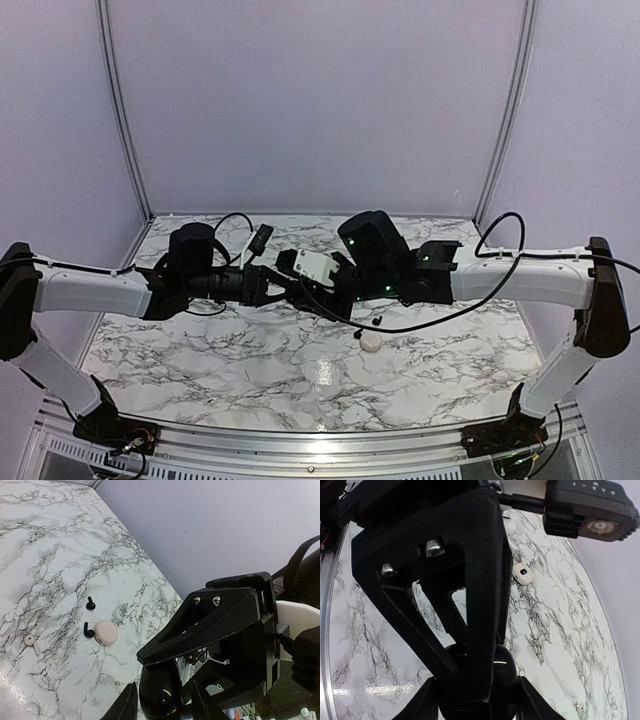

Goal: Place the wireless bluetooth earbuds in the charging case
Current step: Pass from the right arm to the left, then pass from the left arm to the right

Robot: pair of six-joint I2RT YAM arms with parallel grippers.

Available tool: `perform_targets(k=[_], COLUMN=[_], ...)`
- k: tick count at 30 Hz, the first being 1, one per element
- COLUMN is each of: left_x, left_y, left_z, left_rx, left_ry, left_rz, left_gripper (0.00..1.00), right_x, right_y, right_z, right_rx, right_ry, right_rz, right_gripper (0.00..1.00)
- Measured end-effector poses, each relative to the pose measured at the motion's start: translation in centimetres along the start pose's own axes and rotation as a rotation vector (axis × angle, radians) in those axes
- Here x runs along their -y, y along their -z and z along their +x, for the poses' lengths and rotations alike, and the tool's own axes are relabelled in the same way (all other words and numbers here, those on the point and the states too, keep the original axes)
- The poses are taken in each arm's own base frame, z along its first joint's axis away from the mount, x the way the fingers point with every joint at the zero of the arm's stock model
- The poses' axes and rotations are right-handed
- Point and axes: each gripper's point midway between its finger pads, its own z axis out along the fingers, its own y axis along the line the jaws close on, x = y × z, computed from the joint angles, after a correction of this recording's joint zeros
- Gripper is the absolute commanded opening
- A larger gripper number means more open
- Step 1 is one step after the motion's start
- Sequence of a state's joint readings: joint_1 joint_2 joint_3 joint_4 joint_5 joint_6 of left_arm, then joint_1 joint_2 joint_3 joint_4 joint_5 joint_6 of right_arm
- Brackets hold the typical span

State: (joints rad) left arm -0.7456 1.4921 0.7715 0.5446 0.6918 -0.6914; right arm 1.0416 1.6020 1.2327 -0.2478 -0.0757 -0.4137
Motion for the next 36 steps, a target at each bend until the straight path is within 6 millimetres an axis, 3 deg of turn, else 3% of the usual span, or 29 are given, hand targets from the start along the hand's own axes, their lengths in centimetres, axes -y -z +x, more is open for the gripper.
perform_targets(k=[3,8,16,19,22,25,31,36], left_x=[0.0,-0.3,-0.3,0.5,2.0,3.8,7.7,10.2], left_y=[0.0,0.0,0.5,1.2,2.3,3.5,6.2,7.2], left_z=[0.0,0.1,0.5,0.3,-0.3,-1.2,-2.3,-2.4], left_rx=[0.003,0.006,0.011,0.03,0.069,0.114,0.221,0.285], left_ry=[-0.002,0.014,-0.043,-0.095,-0.175,-0.264,-0.442,-0.527], left_rz=[0.001,-0.01,-0.018,-0.012,-0.001,0.018,0.055,0.097], left_gripper=[0.27,0.13,0.05,0.05,0.05,0.04,0.04,0.04], right_x=[0.0,0.1,0.2,0.6,2.3,3.3,0.5,-1.7], right_y=[0.0,-0.1,0.5,2.1,4.4,6.0,6.5,7.1], right_z=[0.0,0.1,-0.4,-1.2,-1.8,-2.6,-5.2,-7.2], right_rx=[-0.002,-0.008,0.028,0.095,0.19,0.277,0.402,0.476], right_ry=[0.003,0.015,-0.029,-0.082,-0.165,-0.225,-0.295,-0.324], right_rz=[0.001,0.01,0.009,-0.014,-0.038,-0.083,-0.291,-0.413], right_gripper=[0.41,0.53,0.88,0.88,0.85,0.78,0.73,0.72])
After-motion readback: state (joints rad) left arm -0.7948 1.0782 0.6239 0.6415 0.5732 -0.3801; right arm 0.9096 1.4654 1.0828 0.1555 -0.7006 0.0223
